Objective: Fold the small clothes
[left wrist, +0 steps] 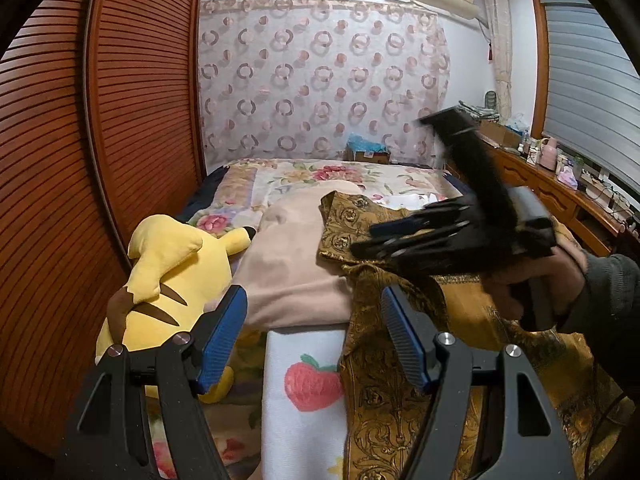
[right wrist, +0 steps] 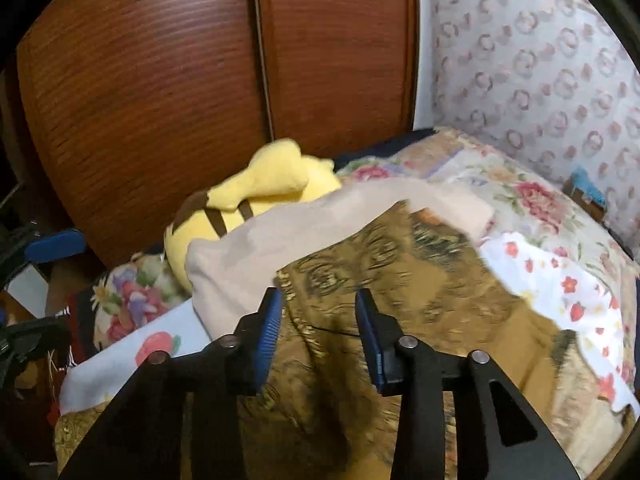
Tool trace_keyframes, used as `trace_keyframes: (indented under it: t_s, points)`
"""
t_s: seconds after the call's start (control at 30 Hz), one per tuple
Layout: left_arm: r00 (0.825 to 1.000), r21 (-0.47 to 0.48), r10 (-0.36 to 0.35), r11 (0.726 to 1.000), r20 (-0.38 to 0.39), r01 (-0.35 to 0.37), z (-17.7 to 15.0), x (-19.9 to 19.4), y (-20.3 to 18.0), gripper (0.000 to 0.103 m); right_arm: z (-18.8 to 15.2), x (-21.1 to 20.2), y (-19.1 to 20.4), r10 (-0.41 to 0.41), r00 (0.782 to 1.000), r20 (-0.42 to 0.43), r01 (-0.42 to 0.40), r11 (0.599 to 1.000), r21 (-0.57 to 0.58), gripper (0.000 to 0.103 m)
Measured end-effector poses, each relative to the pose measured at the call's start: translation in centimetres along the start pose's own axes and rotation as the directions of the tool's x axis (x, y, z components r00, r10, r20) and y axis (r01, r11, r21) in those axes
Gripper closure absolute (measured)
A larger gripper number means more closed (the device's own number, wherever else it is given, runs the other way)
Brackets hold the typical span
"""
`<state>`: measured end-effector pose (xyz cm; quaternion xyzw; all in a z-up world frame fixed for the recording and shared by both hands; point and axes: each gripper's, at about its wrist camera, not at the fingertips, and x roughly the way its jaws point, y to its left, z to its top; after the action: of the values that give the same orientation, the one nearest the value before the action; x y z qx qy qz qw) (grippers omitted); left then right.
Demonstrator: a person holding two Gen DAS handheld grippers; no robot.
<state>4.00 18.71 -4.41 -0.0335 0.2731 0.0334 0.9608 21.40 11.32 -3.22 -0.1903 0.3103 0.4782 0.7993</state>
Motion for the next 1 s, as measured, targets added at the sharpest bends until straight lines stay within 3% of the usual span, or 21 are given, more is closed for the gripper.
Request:
trace_keyframes:
  t_s: [0.17, 0.27, 0.37, 0.5, 0.57, 0.7, 0.87, 1.0]
  points:
    - [1.0, -0.003, -0.004, 1.0, -0.015, 0.004, -0.4, 0.3, 0.2, 0.032, 0.1, 3.7, 0.0, -0.023, 0.994, -0.109, 0.023, 1.0, -0.003, 0.064]
    - [1.0, -0.005, -0.005, 1.0, -0.021, 0.005, -0.6, 0.4, 0.2, 0.032, 0.4, 3.1, -0.3, 0.014, 0.996, -0.085, -0.012, 1.0, 0.024, 0.086]
    - [1.0, -0.005, -0.007, 1.0, -0.02, 0.007, -0.7, 0.4, 0.3, 0.032, 0.8, 1.8, -0.9, 0.017, 0.999, -0.039, -0.015, 0.999, 0.048, 0.099]
    - [1.0, 0.0, -0.017, 1.0, -0.02, 0.017, -0.7, 0.4, -0.1, 0.032, 1.1, -0.1, -1.7, 0.018, 1.0, 0.025, -0.02, 0.996, 0.081, 0.1]
    - [1.0, 0.006, -0.016, 1.0, -0.02, 0.016, -0.6, 0.4, -0.4, 0.032, 0.8, -0.9, -2.2, -0.018, 0.999, 0.034, 0.015, 0.996, 0.091, 0.102]
    - [1.0, 0.007, -0.017, 1.0, -0.022, 0.017, -0.4, 0.6, -0.4, 0.032, 0.1, -2.2, -2.8, -0.034, 0.997, 0.064, 0.027, 0.994, 0.109, 0.102]
    - [1.0, -0.01, -0.02, 1.0, -0.023, 0.02, -0.4, 0.6, -0.4, 0.032, -0.3, -1.3, -1.0, 0.008, 0.998, 0.06, -0.012, 0.998, 0.058, 0.099]
    - [0.999, -0.001, -0.025, 1.0, -0.038, 0.025, -0.7, 0.8, -0.7, 0.032, -0.2, 0.3, 0.2, 0.027, 0.999, 0.04, -0.028, 0.999, 0.02, 0.069]
